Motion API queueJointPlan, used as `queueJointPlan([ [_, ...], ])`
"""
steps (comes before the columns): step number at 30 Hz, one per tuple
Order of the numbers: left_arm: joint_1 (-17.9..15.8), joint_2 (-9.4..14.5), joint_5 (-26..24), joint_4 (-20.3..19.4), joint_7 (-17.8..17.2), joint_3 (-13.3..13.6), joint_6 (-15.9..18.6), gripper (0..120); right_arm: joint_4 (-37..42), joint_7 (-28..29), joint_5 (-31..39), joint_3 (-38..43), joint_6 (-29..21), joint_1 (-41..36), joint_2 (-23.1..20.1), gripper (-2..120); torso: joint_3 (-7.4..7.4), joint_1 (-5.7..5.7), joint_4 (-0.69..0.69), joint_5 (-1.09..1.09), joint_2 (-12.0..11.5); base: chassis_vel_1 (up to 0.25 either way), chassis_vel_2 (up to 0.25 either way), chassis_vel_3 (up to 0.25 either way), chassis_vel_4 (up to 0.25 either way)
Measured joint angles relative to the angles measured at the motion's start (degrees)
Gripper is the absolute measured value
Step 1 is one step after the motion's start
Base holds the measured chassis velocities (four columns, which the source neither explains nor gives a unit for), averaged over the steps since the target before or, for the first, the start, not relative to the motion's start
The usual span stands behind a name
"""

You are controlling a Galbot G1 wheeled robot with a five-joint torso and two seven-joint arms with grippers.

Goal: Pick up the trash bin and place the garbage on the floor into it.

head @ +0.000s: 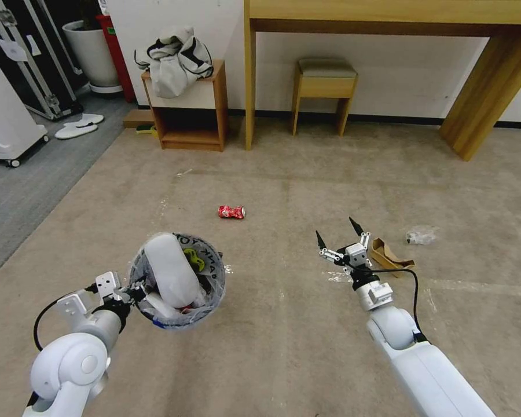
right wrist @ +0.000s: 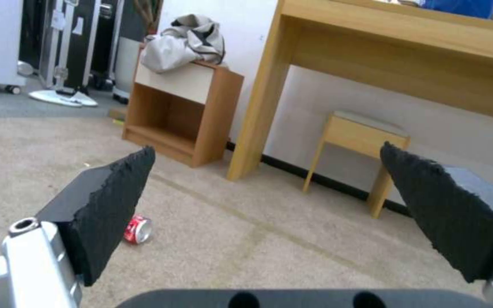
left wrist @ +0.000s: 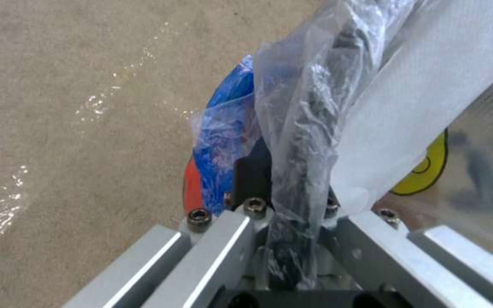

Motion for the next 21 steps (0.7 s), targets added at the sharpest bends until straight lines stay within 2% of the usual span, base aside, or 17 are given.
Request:
queueJointPlan([
  [19, -0.75, -0.21, -0.23, 1.14, -0.13, 0.32, -1.27, 0, -0.98, -0.28, -0.06, 0.14, 0.31, 0.19, 0.76, 100, 0.0, 0.0, -0.02, 0.0, 0.0, 0.0, 0.0, 0.0, 0.0],
  [21, -0.73, -0.15, 0.97, 1.18, 0.29, 0.27, -0.71, 0, -1.17, -0.42, -0.08, 0.1, 0.34, 0.27, 1.0, 100, 0.0, 0.0, -0.02, -0.01, 0.0, 0.0, 0.0, 0.0, 0.0],
])
